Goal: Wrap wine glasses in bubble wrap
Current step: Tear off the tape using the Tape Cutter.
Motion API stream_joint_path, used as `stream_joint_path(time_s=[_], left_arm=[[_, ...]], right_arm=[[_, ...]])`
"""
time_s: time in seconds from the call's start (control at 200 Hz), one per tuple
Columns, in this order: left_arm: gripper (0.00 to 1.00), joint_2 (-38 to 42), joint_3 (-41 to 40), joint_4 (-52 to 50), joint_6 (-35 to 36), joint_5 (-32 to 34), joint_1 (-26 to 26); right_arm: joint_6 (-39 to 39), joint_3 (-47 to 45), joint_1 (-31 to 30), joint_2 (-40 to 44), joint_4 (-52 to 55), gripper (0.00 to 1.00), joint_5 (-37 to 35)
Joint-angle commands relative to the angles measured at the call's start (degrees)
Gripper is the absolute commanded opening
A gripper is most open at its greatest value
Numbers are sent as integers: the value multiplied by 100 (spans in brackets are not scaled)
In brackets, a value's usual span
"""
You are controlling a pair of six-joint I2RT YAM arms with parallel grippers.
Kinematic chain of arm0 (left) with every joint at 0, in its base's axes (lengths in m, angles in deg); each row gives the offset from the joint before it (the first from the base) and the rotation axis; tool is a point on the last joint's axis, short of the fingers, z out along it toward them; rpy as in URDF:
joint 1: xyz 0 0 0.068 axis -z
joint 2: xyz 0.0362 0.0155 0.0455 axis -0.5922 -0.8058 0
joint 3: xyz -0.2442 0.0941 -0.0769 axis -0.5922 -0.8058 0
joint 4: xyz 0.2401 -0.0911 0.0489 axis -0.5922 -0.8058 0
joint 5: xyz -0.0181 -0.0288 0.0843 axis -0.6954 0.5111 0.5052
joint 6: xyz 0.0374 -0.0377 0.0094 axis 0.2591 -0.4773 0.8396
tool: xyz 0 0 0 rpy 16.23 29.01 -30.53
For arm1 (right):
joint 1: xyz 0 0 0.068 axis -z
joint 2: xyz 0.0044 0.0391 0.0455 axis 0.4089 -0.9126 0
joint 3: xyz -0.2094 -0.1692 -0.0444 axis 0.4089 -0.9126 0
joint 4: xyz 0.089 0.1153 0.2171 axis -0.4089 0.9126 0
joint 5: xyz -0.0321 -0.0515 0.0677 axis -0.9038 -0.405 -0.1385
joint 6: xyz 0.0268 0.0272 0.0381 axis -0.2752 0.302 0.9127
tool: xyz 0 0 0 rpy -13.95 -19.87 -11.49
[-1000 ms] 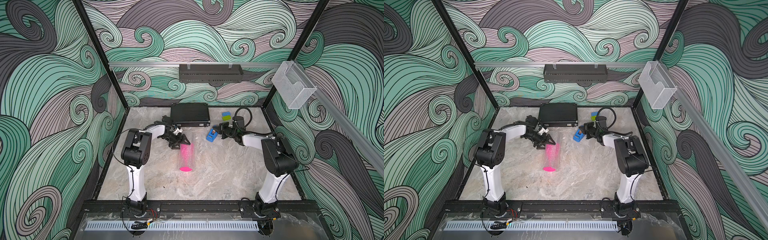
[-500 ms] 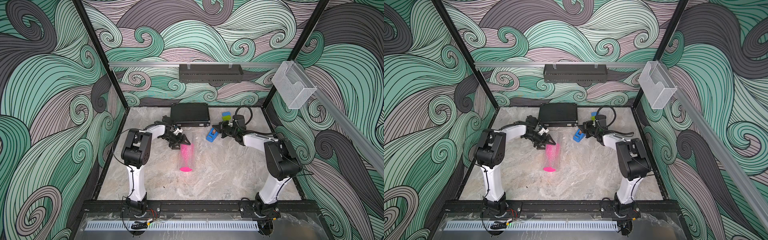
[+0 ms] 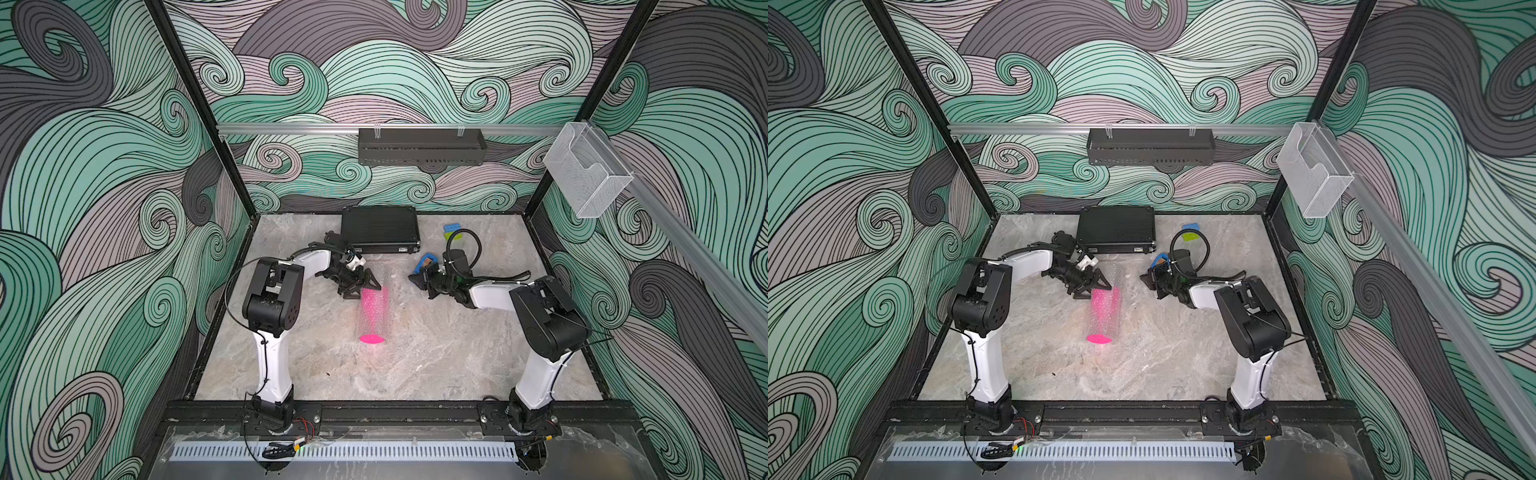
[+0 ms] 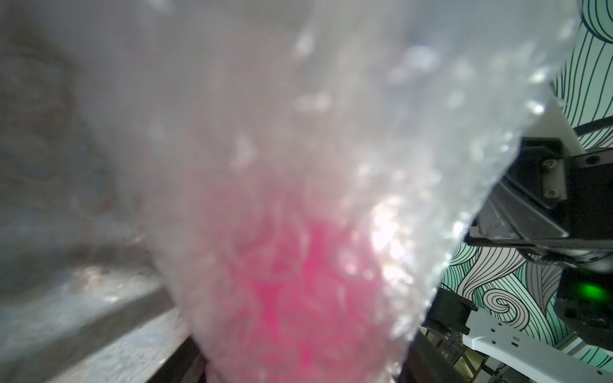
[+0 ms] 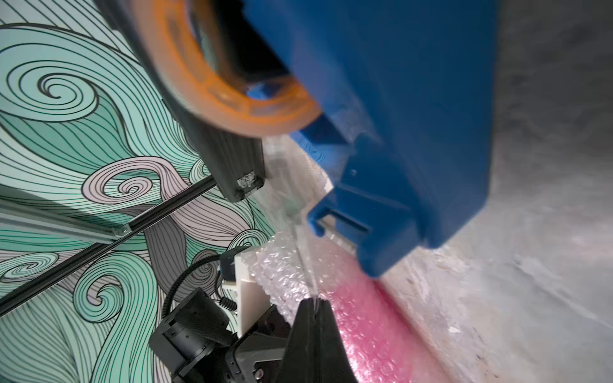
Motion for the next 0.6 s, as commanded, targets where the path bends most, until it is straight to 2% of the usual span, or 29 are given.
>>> stream_joint_path(time_s=[0.0, 0.16, 0.29, 0.45, 0.595], left_arm=[[72, -303, -192, -454, -31, 526, 137], [72, -294, -209, -427, -65, 502, 144], [72, -275, -185, -458, -32, 524, 138], [72, -305, -202, -440, -55, 494, 142], [72, -250, -252, -392, -70, 484, 156]], right_arm=[[-118, -154, -64, -11, 116, 0, -235], [-259, -438, -119, 133, 357, 0, -591], [-5, -434, -130, -304, -136, 0, -443], [-33, -265, -260, -541, -119, 0, -403], [-150, -222, -277, -186, 191, 0, -434]])
